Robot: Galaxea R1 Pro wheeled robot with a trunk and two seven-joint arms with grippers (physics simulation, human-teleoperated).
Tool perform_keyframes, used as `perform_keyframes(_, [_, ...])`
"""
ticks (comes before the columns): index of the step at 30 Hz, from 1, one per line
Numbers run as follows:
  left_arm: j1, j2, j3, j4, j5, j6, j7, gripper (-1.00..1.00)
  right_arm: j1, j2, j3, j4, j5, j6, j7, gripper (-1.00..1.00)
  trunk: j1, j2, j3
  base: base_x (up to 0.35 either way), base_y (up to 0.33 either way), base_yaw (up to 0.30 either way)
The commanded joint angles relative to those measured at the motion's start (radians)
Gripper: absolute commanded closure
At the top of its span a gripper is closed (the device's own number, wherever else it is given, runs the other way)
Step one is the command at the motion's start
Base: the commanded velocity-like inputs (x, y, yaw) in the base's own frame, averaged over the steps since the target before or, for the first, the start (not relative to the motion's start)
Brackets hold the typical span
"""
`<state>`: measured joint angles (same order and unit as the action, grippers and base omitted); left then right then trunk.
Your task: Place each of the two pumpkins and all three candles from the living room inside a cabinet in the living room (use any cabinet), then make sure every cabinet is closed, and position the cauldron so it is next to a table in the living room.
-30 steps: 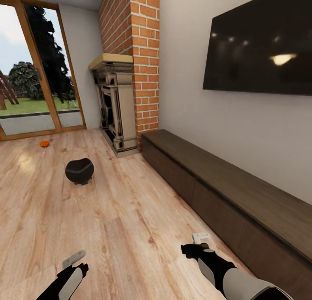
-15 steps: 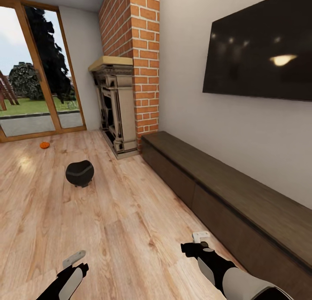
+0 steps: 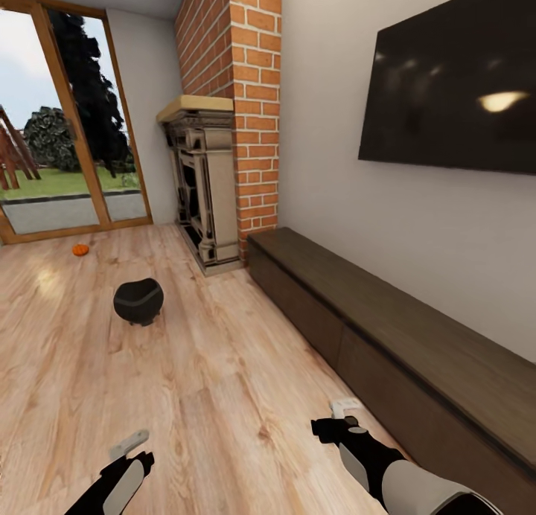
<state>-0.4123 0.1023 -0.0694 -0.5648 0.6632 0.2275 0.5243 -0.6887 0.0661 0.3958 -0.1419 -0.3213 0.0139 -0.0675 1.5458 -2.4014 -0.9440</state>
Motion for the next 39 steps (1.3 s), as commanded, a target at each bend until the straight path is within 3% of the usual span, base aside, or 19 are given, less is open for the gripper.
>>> perform_keyframes(1, [0.000,0.002,-0.007,-0.002,0.005,0.004,0.008,-1.00,0.000,0.000,0.009,-0.001,-0.009,0.001,-0.006,-1.00,0.000,0.000,-0.001,0.338,0.000,0.243])
perform_keyframes(24, [0.000,0.002,-0.003,-0.003,0.007,0.004,0.008,-1.00,0.000,-0.002,0.010,-0.001,-0.007,0.000,0.000,-1.00,0.000,0.000,-0.001,0.342,0.078,0.267])
perform_keyframes(39, [0.000,0.002,-0.004,-0.002,0.007,0.004,0.008,-1.00,0.000,-0.002,0.011,-0.001,-0.009,0.000,-0.001,-1.00,0.000,0.000,-0.001,0.343,0.027,0.025])
